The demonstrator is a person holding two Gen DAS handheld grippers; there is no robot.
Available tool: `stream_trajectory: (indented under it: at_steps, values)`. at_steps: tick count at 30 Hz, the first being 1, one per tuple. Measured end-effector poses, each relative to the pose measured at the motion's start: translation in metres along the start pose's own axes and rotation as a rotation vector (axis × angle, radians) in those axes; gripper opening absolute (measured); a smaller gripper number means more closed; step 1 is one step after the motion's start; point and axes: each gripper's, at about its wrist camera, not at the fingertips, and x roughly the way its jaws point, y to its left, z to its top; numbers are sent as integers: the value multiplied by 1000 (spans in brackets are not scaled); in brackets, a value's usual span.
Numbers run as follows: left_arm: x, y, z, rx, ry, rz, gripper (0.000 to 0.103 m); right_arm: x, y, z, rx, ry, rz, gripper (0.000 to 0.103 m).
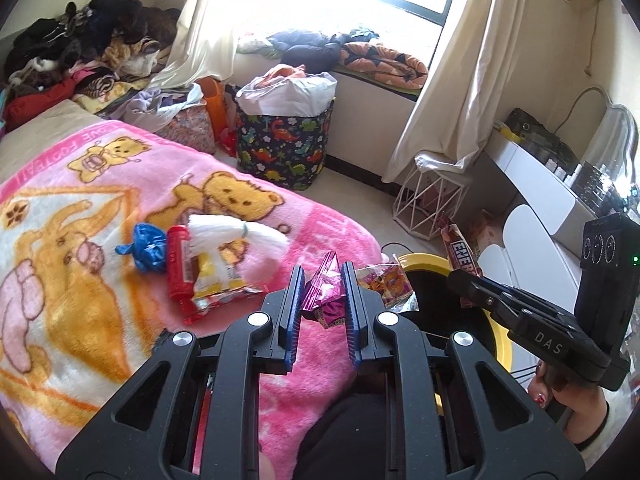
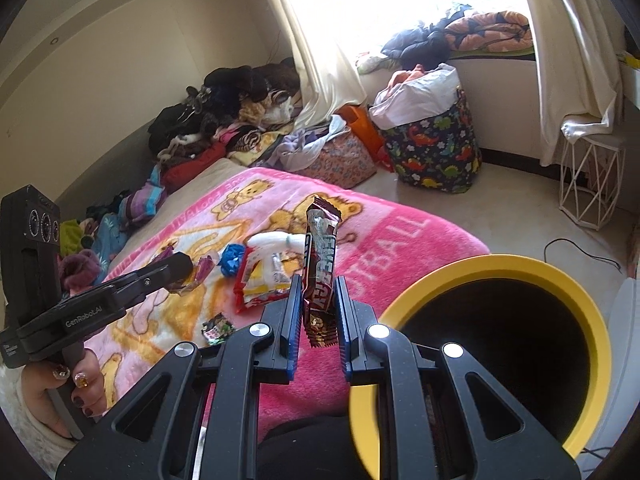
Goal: Collect trash
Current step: 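Carry the pink wrapper and chocolate bar wrapper over the yellow bin with both tools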
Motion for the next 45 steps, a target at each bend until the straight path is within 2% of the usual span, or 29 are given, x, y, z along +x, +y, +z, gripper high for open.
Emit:
stream_trajectory:
  at_steps: [26, 37, 45]
  values:
    - [26, -64, 3, 99, 23, -102, 13, -43, -64, -8, 122, -84, -128, 15]
    - [44, -88, -8, 143, 71, -136, 13, -54, -91, -18, 181, -84, -188, 15]
    - [69, -106, -25, 182, 146, -169, 13, -52, -111, -25, 229, -63, -216, 16]
